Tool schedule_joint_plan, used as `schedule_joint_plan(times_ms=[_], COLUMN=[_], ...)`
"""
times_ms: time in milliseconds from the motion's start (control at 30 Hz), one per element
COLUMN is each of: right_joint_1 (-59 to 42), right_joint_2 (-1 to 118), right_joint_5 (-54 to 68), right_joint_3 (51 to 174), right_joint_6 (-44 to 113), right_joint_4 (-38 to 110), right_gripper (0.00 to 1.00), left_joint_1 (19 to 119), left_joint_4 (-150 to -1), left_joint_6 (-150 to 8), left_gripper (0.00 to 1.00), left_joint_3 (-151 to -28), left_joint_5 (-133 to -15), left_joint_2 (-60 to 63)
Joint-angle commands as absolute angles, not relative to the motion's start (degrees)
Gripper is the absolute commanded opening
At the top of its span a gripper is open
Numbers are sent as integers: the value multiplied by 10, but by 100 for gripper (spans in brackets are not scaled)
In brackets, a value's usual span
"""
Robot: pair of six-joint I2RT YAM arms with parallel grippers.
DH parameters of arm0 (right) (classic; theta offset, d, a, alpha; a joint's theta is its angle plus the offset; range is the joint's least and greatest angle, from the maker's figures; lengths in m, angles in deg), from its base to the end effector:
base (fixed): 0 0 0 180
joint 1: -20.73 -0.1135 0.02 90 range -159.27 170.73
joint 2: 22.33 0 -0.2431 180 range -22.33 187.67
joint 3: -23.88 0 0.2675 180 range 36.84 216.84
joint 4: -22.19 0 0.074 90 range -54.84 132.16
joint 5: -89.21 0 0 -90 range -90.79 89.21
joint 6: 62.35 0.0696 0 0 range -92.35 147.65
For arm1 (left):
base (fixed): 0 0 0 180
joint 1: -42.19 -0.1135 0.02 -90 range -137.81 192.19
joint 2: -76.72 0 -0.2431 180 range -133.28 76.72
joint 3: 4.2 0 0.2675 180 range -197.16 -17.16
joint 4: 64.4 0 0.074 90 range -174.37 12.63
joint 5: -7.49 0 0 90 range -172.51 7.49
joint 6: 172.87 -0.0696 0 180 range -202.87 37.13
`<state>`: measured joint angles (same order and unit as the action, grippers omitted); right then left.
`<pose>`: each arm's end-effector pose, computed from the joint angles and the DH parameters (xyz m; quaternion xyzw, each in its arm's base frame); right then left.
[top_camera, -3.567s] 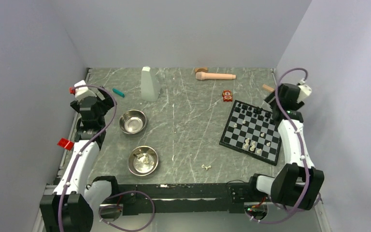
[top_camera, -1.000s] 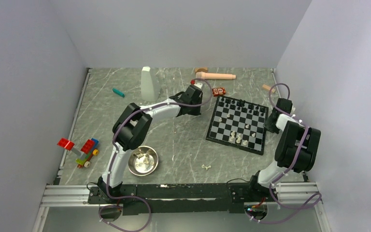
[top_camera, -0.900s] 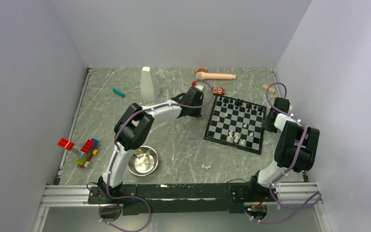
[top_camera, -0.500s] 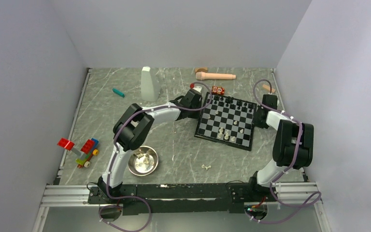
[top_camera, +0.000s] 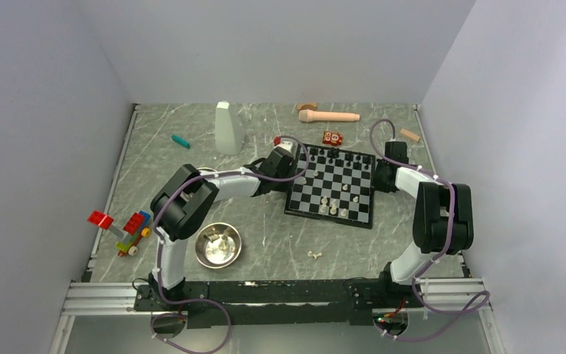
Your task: Set up the chess pieces on the board
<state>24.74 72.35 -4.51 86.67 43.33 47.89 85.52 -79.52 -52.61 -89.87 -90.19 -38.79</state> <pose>0.3427 -0.0286 0.0934 0.1730 0.9441 -0.0026 0.2807 0.3395 -0.3074 0.0988 0.0794 0.9186 -0.1793 0.3431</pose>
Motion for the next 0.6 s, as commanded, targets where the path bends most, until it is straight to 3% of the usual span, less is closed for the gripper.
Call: schedule_joint_plan(times_ms=[0,567], right_joint_1=[210,109], right_joint_2=[726,711], right_joint_5=[31,80], right_joint_3=[876,858], right_joint_6=[438,480], right_joint_4=[528,545], right_gripper=[0,0], left_joint_1=[860,860], left_joint_4=[-814,-793], left_joint_6=[-522,-500], left_gripper=[0,0], left_joint_3=[-850,-671], left_joint_5=[-905,-938], left_joint_2=[-354,-221])
